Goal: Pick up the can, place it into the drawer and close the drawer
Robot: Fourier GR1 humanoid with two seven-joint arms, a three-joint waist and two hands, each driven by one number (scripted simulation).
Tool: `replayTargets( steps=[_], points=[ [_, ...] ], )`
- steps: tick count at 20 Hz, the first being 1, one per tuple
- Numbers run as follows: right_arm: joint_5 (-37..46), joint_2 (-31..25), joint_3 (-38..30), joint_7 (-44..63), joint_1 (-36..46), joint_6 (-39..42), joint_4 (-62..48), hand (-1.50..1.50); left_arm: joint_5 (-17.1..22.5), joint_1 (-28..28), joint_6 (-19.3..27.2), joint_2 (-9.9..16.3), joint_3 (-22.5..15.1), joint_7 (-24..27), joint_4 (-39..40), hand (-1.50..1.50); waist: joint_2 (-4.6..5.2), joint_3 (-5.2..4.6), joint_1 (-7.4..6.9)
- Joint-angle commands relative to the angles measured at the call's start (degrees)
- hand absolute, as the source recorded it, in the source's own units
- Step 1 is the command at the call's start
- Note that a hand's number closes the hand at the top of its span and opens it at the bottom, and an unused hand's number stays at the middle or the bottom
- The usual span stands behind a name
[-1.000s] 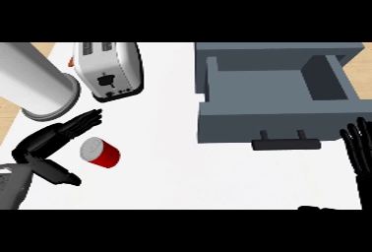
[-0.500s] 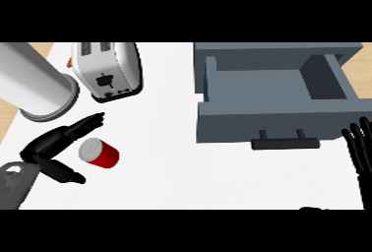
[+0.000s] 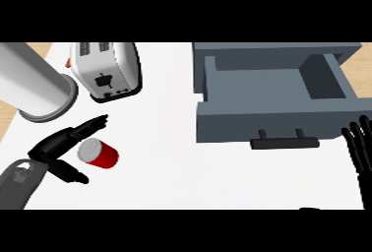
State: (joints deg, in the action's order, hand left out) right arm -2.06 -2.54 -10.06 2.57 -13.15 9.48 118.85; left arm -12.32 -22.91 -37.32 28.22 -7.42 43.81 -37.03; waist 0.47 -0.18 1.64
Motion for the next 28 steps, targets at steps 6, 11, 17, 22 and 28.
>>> replayTargets(
  steps=[6,11,17,22,28],
  points=[
    [-0.7,0.0,-0.8,-1.7,-0.9,0.8,-0.8,-1.5,-0.7,-3.3,-7.4,-1.5,-3.7,10.8,7.0,-1.5,-0.08,0.06,-0.07],
    [0.1,0.9,0.6,0.3,-2.9,0.5,2.4,-1.5,-1.1,-5.0,-5.8,-2.4,-5.2,12.8,10.1,-1.5,-0.09,0.02,0.25],
    [-3.9,-1.0,-2.2,2.3,-2.7,1.9,4.9,-1.5,-1.4,-5.4,-4.7,-3.9,-6.7,14.0,13.2,-1.5,-0.12,0.03,0.2],
    [-0.8,0.4,-1.1,-0.2,-2.6,1.0,2.0,-1.5,-1.0,-8.4,-4.3,-6.8,-7.6,11.3,12.6,-1.5,-0.25,0.12,-0.46],
    [-1.8,0.0,-2.2,2.0,-1.8,0.5,3.2,-1.5,-1.1,-6.2,-5.0,-6.2,-9.5,14.6,11.7,-1.5,-0.33,0.13,-1.02]
  ],
)
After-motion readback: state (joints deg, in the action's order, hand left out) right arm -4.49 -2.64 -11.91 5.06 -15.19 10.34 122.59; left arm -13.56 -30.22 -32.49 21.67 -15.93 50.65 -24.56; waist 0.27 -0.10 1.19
